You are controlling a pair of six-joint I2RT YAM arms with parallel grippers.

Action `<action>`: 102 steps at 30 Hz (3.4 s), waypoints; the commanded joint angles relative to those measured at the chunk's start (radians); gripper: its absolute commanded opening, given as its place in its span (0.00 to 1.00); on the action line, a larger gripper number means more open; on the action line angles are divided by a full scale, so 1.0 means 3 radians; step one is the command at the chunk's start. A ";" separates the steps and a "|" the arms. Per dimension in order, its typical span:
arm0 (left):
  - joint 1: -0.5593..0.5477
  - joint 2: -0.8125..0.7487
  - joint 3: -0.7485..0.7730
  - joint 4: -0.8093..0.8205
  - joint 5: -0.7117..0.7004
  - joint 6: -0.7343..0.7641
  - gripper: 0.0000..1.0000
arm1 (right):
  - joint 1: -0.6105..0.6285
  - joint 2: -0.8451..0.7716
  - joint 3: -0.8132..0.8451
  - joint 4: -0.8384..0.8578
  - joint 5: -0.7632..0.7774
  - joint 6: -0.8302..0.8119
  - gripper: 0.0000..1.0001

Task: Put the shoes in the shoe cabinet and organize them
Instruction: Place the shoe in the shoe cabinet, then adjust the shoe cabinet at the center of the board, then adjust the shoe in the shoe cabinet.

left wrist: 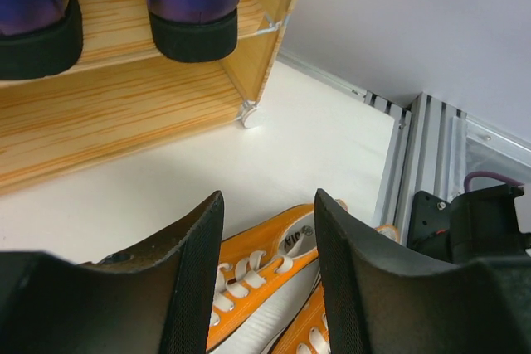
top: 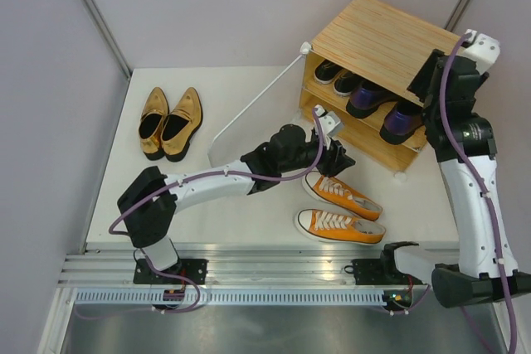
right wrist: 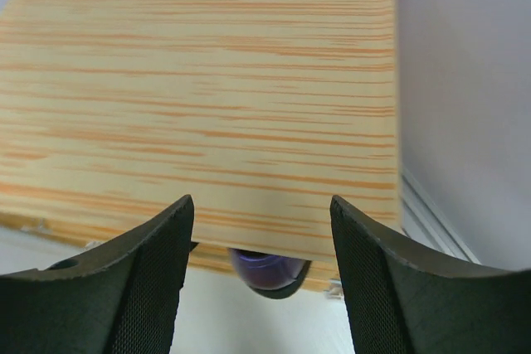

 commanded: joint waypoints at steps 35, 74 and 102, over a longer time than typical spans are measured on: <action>0.0407 -0.1159 -0.0595 -0.0558 -0.0859 0.0186 0.52 | -0.1779 -0.0474 -0.0983 0.0354 -0.1974 0.0828 0.37; 0.0657 -0.0919 -0.0365 -0.0446 -0.0618 -0.0034 0.52 | -0.0659 -0.0234 -0.0774 0.0452 -0.2399 0.0884 0.17; 0.0719 0.0522 0.0606 -0.0246 -0.0031 -0.0171 0.23 | -0.0659 -0.0428 -0.1142 0.0247 -0.1964 0.0496 0.38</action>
